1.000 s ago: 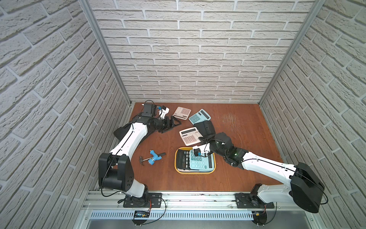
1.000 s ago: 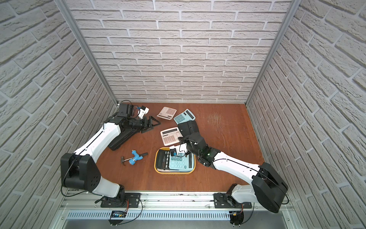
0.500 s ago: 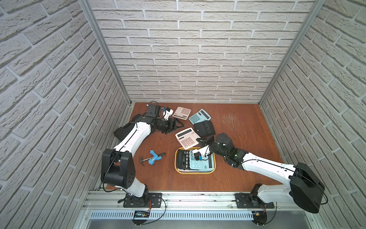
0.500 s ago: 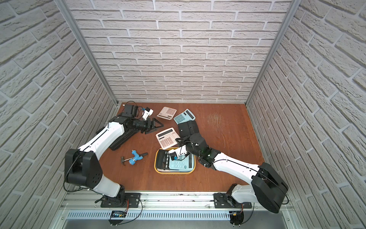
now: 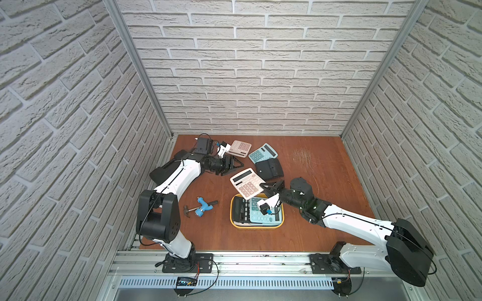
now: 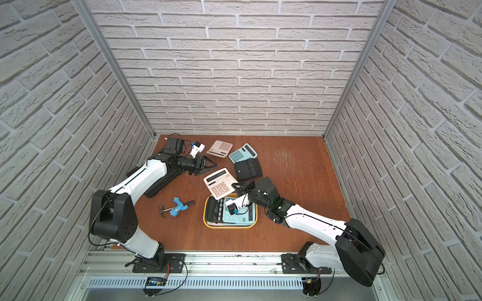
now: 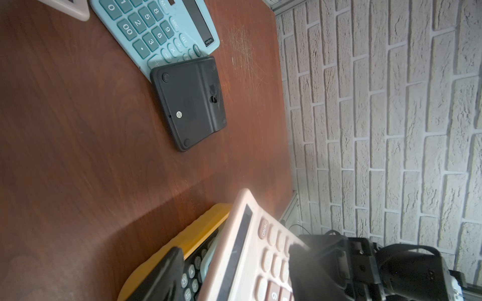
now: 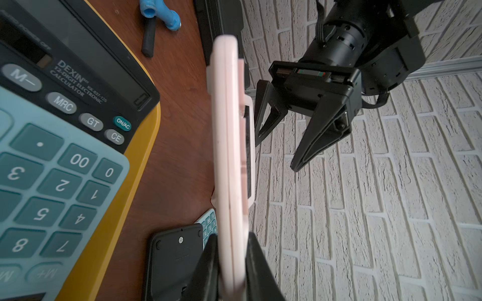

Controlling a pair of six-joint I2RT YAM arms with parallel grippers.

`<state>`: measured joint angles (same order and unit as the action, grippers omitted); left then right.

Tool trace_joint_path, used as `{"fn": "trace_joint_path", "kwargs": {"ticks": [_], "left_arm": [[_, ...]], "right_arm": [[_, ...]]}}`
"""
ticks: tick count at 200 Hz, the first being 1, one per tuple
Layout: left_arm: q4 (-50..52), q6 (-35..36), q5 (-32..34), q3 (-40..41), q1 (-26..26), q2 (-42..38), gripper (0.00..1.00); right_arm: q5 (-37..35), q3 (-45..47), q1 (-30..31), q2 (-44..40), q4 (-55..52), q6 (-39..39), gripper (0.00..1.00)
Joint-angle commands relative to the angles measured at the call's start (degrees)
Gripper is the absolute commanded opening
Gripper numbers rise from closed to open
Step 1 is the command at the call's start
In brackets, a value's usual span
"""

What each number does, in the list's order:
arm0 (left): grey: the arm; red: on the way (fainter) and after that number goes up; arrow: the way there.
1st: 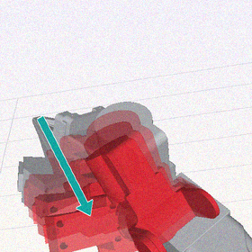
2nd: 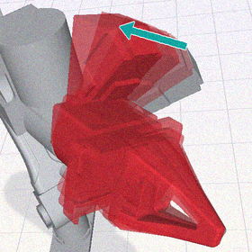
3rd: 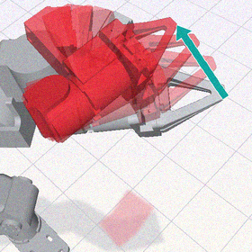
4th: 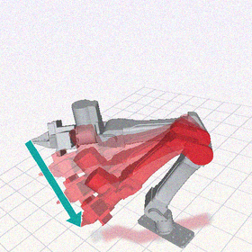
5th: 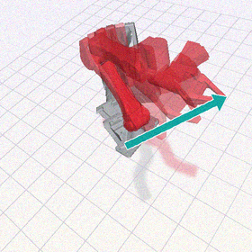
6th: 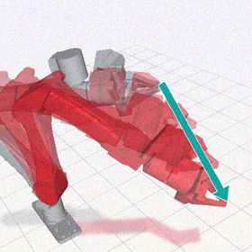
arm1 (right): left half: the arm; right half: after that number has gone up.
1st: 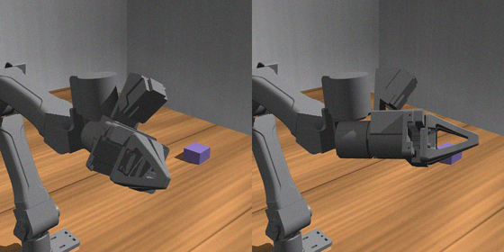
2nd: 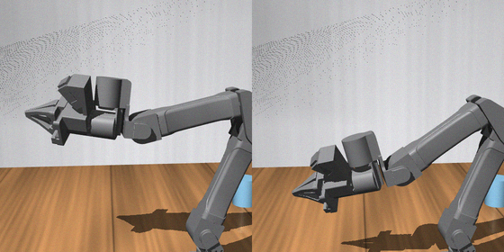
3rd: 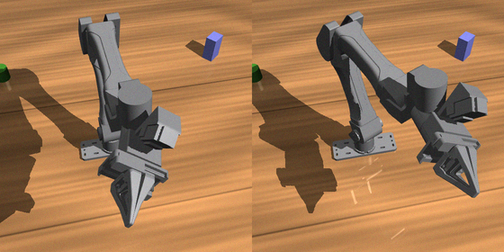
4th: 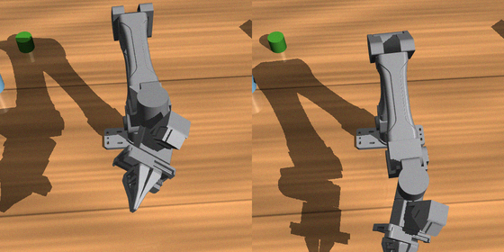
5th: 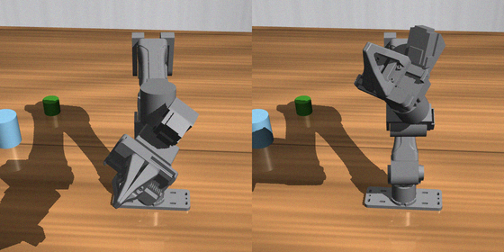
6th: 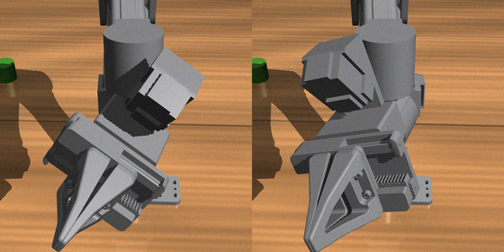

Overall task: Put the calculator in the storage box
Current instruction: Pick up the calculator from the center of the board.

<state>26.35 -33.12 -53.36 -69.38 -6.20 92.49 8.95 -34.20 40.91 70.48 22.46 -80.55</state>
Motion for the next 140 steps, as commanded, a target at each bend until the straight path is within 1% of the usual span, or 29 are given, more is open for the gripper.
{"fn": "trace_joint_path", "kwargs": {"ticks": [1, 13, 25, 56, 77, 119, 140], "left_arm": [[-2.76, -0.58, -2.61, 0.9, -0.05, 0.94, 0.68], [-2.9, -0.65, -3.03, 1.0, -0.2, 1.27, 0.66], [-2.96, -0.68, -3.54, 0.93, -0.38, 1.76, 0.61], [-2.02, 0.15, -4.11, 0.41, -1.26, 2.26, 0.53], [-1.65, 0.52, -4.51, 0.26, -1.71, 2.0, 0.44], [-2.47, 0.32, -5.6, 0.28, -2.15, 2.26, 0.33], [-4.55, -1.14, -7.02, 0.8, -2.19, 2.02, 0.2]], "right_arm": [[1.14, 1.2, -0.32, -2.05, 7.33, 0.66, 0.03], [1.18, 1.73, -0.39, -2.36, 8.16, 0.75, 0.03], [1.16, 2.01, -0.56, -2.6, 8.58, 0.66, 0.03], [0.94, 2.55, -1.06, -2.89, 9.61, 0.42, 0.03], [0.97, 2.9, -1.59, -3.06, 9.8, 0.31, 0.03], [1.16, 3.65, -2.32, -2.93, 10.83, 0.7, 0.03], [1.33, 4.34, -2.41, -2.79, 11.98, 1.05, 0.03]]}}
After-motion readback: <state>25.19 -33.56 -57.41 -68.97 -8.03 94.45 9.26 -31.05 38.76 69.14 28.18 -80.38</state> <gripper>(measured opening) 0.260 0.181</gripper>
